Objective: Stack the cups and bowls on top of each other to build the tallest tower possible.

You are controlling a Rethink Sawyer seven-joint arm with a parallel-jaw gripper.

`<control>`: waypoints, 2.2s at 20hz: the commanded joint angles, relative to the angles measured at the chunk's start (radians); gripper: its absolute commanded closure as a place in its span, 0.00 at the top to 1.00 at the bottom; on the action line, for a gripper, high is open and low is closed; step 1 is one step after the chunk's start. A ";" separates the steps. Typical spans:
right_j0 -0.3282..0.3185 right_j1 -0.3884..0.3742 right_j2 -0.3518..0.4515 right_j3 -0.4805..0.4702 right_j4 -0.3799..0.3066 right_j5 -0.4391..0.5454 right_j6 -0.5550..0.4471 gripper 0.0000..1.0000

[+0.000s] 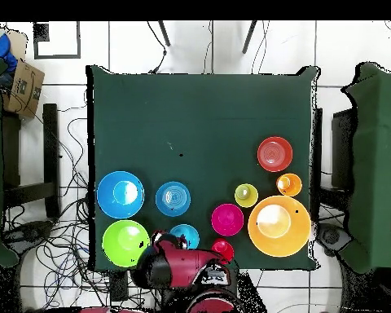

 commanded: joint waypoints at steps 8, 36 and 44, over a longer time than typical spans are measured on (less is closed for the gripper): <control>0.021 -0.019 0.080 -0.076 -0.016 0.090 0.061 0.00; 0.076 0.030 0.052 -0.079 0.004 0.046 0.093 0.00; 0.074 0.065 0.065 -0.074 0.000 -0.002 0.111 0.00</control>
